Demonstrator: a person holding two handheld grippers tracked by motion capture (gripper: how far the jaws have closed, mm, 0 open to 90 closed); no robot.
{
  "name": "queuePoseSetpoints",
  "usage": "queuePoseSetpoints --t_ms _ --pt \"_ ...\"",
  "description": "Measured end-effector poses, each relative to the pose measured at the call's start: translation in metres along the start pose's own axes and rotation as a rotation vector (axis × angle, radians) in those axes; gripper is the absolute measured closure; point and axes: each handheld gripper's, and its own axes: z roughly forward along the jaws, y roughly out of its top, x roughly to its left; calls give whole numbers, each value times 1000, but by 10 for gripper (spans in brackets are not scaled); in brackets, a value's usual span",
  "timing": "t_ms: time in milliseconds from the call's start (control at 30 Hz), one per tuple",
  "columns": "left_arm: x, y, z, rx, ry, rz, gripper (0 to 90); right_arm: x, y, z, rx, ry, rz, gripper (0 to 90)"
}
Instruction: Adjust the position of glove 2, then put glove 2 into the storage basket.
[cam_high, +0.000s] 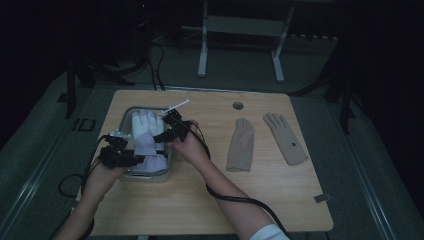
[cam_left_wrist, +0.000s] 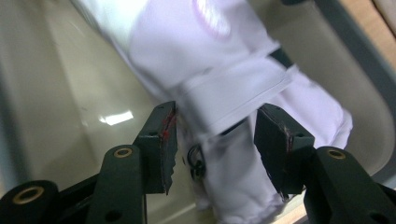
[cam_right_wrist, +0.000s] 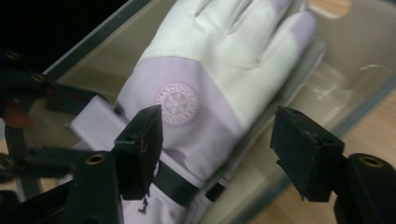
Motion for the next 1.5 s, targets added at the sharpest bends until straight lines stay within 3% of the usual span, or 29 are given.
queuePoseSetpoints --t_ms 200,400,467,633,967,1200,1500 --pt "-10 6 -12 -76 -14 -1 485 -1 0 -19 -36 43 -46 205" --pt "-32 15 -12 -112 -56 29 487 -7 -6 -36 -39 58 -58 179" --pt "-38 18 -11 -123 -84 32 492 -10 -10 -42 -42 39 -71 185" --pt "-57 25 -6 -138 -107 57 493 -22 -19 -58 -42 13 -92 175" --pt "-90 36 5 -171 -165 103 498 -53 -42 -90 -55 -36 -91 169" --pt "-113 37 23 -164 -174 141 536 -71 -61 -113 -77 -74 -94 166" --pt "-131 32 44 -151 -192 172 445 -92 -94 -133 -107 -104 -125 147"
